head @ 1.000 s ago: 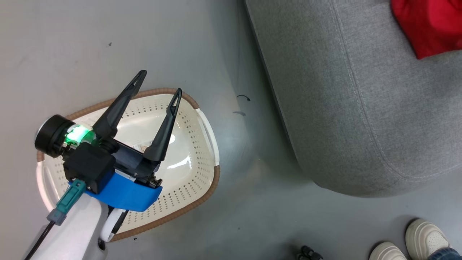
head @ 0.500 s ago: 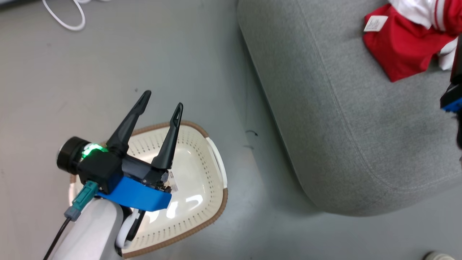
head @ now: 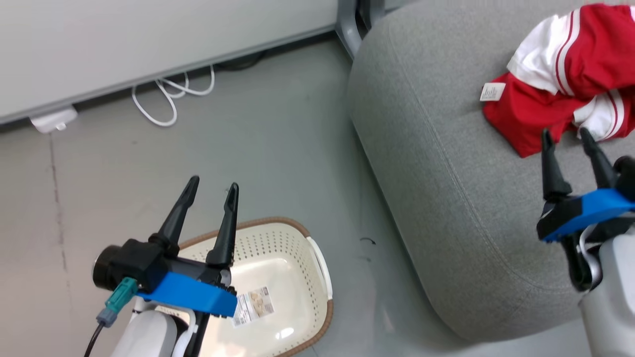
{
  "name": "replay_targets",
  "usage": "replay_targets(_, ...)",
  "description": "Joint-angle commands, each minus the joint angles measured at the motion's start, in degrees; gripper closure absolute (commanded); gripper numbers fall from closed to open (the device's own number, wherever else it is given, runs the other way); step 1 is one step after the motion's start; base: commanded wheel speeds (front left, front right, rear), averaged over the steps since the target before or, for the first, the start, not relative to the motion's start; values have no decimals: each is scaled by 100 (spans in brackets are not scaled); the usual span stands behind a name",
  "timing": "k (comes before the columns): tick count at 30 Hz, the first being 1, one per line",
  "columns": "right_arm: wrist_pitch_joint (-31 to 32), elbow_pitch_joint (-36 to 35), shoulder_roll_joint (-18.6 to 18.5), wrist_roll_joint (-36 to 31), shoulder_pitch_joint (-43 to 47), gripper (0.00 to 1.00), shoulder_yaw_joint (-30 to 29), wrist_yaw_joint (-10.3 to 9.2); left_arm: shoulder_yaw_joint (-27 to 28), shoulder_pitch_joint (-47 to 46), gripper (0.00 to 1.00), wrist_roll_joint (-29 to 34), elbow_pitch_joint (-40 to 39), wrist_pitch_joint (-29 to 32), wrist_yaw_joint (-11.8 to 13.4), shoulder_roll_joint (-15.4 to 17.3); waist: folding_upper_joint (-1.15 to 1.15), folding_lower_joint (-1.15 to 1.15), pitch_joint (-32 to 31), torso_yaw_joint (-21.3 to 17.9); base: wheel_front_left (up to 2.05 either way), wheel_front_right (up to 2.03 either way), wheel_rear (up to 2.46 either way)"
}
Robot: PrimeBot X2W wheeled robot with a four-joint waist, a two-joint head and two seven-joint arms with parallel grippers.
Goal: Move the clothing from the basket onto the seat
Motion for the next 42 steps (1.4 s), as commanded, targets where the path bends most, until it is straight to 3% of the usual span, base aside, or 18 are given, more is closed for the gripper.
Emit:
replay_targets(1,29,-115,25,-36,157,0,2,1,61,61,0,24,25,-27,-10,-12,0,2,-184,89,0,0,0)
replay_targets(11,701,-1949,574,-301,1555,0,61,2,612,545,0,122,342,-27,-99,-344,0,2,-686,432,0,0,0)
replay_targets(19,1069,-2887,855,-361,2365,0,65,2,949,790,0,224,474,-28,-135,-536,0,2,-967,841,0,0,0)
replay_targets(32,1250,-3234,1034,-496,2814,0,221,2,1390,964,0,418,564,-27,-140,-687,0,2,-1151,1317,0,0,0)
replay_targets(42,1213,-3157,1077,-507,2893,0,299,2,1572,953,0,527,688,-27,-144,-743,0,2,-1175,1431,0,0,0)
